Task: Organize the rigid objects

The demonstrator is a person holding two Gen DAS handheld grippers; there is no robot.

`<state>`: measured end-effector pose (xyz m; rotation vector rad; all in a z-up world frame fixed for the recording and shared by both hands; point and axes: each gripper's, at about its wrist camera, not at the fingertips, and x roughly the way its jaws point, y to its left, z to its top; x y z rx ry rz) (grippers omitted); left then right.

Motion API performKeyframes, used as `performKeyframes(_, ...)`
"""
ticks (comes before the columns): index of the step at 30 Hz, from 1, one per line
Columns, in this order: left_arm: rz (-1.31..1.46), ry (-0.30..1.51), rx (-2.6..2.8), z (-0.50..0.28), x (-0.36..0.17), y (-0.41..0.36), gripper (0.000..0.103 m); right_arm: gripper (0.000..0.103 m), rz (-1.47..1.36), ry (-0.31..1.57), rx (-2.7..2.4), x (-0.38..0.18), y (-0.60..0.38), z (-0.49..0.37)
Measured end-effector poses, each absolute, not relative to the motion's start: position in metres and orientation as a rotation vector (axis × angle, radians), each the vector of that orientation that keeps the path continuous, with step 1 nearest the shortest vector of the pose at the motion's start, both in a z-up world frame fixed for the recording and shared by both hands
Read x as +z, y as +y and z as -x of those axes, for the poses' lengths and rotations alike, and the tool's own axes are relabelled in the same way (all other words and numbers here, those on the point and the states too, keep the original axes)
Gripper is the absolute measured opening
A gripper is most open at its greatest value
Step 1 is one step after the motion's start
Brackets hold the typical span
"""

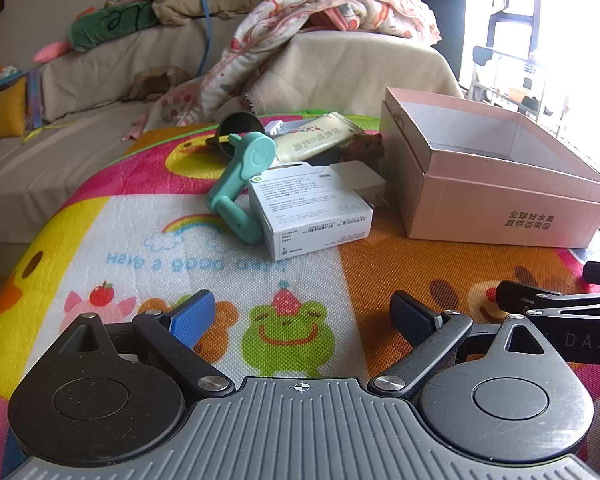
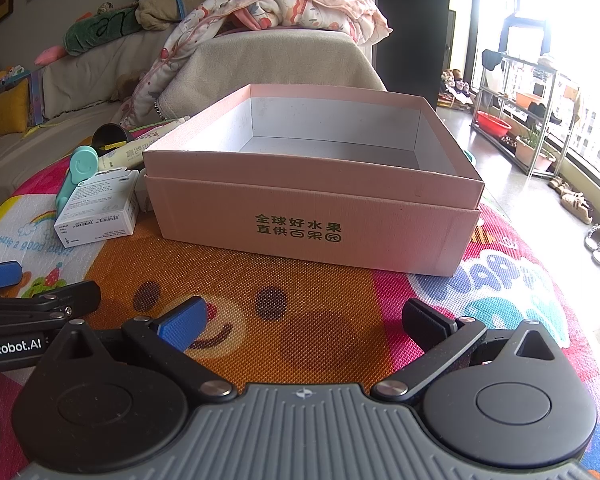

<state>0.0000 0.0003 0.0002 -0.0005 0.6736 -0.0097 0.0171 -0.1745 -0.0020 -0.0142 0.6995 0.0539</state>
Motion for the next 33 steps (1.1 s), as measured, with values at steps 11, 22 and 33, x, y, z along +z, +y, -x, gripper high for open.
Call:
performKeyframes(11,0.000,0.674,-0.009,0.000,0.000,0.000,0.098,0.103,0.012,0.731,0.067,0.000,-0.177,-0.022)
performKeyframes(22,0.024,0.662,-0.041,0.002,0.002,0.003,0.095,0.103,0.038,0.788,0.089,0.003,-0.175,-0.030)
performKeyframes(33,0.123,0.670,-0.204,-0.043,0.037,0.028,0.085,0.103,0.035,0.777,0.107,0.003,-0.176,-0.027)
